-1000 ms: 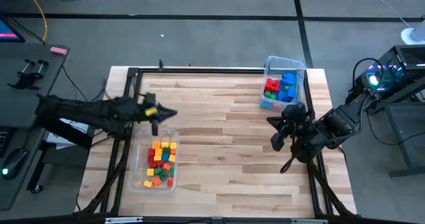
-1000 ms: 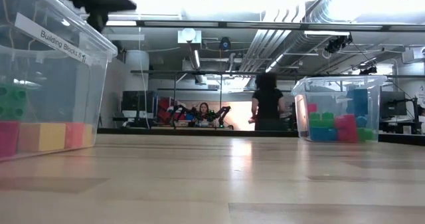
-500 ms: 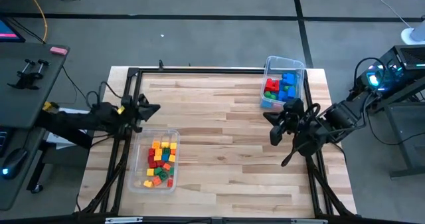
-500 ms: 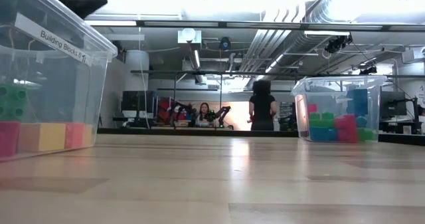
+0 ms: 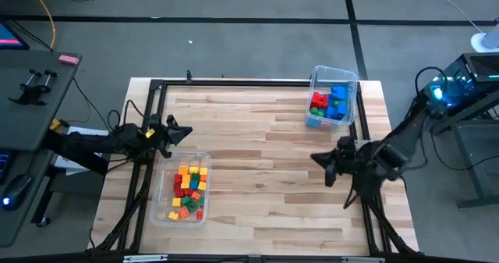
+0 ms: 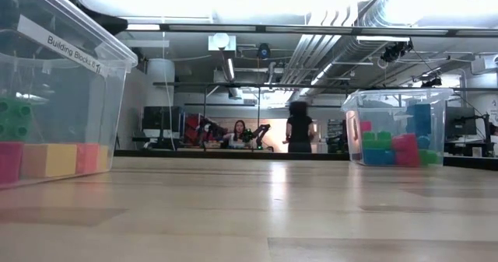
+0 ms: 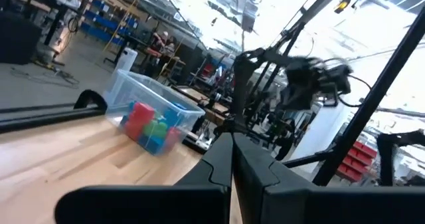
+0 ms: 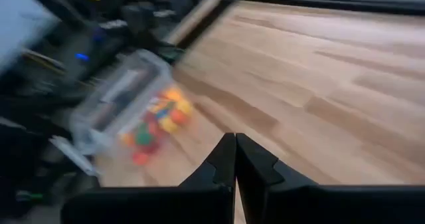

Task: Sort blocks by size
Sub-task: Return to Home Position

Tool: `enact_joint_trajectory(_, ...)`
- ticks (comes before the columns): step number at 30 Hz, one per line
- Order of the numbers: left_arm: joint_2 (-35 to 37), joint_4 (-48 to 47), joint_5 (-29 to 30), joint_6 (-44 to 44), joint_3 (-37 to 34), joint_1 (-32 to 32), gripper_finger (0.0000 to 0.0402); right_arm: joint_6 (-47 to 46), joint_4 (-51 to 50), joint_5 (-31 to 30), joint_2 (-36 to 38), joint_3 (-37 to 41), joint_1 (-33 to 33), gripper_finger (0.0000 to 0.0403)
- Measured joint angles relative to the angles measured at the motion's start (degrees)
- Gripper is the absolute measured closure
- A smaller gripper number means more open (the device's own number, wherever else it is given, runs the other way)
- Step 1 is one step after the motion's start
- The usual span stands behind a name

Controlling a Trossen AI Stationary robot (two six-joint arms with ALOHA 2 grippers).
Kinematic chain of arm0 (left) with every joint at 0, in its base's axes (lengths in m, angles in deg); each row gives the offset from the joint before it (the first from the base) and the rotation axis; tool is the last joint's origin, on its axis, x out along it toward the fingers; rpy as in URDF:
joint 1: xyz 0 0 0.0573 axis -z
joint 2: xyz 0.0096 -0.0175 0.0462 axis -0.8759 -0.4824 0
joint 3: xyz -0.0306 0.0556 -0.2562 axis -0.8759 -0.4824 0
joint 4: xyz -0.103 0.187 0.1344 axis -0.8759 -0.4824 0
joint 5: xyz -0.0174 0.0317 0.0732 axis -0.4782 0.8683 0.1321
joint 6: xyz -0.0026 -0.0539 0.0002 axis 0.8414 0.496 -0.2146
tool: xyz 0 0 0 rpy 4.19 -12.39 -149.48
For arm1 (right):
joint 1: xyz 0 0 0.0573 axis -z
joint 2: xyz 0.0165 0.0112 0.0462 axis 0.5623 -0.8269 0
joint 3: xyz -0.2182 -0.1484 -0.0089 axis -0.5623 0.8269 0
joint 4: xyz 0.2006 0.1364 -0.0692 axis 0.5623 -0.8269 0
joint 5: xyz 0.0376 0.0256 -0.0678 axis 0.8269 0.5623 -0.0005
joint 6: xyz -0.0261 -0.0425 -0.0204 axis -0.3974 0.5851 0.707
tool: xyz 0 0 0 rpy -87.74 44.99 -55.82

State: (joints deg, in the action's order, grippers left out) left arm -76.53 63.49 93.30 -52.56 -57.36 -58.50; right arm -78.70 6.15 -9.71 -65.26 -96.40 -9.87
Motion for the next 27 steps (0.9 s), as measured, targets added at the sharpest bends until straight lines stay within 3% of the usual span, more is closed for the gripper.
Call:
enact_joint_trajectory(2,0.02,-0.04,-0.06,-0.63,0.00,0.00,0.0401,11.29,18.89,0.44,4.52,10.99,2.03,0.0403)
enact_joint_trajectory(4,-0.02,-0.57,-0.10,-0.47,0.00,0.00,0.0401,26.64,38.39,5.83,9.15,20.87,7.31,0.0403)
enact_joint_trajectory(7,0.00,-0.43,-0.15,-0.20,0.00,0.00,0.0401,49.34,68.20,24.65,15.19,32.90,20.14,0.0403)
enact_joint_trajectory(9,0.00,-0.46,-0.19,-0.20,0.00,0.00,0.0401,55.62,77.43,36.97,18.22,38.72,29.50,0.0403)
enact_joint_trajectory(12,0.00,-0.46,-0.19,-0.20,0.00,0.00,0.0401,55.43,77.10,47.34,23.42,46.23,40.50,0.0403)
enact_joint_trajectory(15,0.00,-0.46,-0.21,-0.18,0.00,0.00,0.0401,54.76,80.74,53.88,27.89,53.56,44.96,0.0403)
enact_joint_trajectory(21,0.00,-0.47,-0.21,-0.15,0.00,0.00,0.0401,59.04,89.52,51.30,35.70,64.19,45.58,0.0403)
enact_joint_trajectory(27,0.00,-0.46,-0.21,-0.11,0.02,0.00,0.0401,66.57,76.43,49.26,37.99,63.88,45.56,0.0403)
